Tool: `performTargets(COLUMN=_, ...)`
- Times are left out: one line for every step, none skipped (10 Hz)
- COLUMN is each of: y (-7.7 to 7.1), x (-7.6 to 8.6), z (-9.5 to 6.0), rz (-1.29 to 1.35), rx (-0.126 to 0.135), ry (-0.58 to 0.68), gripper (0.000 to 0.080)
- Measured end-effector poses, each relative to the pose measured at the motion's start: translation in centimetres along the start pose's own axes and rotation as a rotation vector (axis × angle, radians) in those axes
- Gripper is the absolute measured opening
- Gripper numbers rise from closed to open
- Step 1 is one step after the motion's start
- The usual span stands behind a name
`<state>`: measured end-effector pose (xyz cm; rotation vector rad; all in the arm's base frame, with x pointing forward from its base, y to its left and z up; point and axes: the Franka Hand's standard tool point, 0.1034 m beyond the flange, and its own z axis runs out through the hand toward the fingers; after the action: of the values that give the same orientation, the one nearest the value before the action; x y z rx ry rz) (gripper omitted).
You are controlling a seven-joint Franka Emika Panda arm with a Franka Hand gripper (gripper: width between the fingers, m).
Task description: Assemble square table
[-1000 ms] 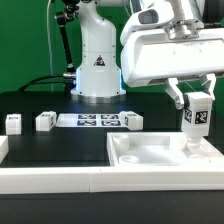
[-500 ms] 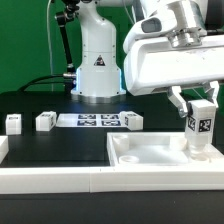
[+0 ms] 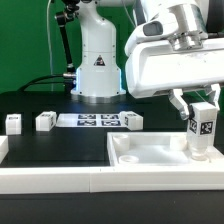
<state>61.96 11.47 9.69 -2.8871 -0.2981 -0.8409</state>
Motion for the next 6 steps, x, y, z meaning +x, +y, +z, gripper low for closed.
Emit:
performTargets(y=0.00, x=0.02, z=0.02, rz=0.000, rx=-0.001, ry=0.004, gripper=0.0290)
performTargets(y=0.07, x=0.07, z=0.06, rz=0.000, rx=-0.005, ry=0.012, gripper=0.0290)
performTargets(y=0.07, x=0.08, z=0.11, rz=0.000, rx=-0.007, ry=0.017, gripper=0.0290)
performTargets(y=0.10, x=-0.06, z=0.20, rz=0.001, rx=-0.007, ry=0.015, gripper=0.0290)
performTargets(y=0.20, x=-0.23, z=0.32, rz=0.003, rx=-0.007, ry=0.012, gripper=0.0290)
performTargets(y=0.19, x=-0.37, z=0.43, rz=0.004, rx=-0.008, ry=0.013, gripper=0.0290)
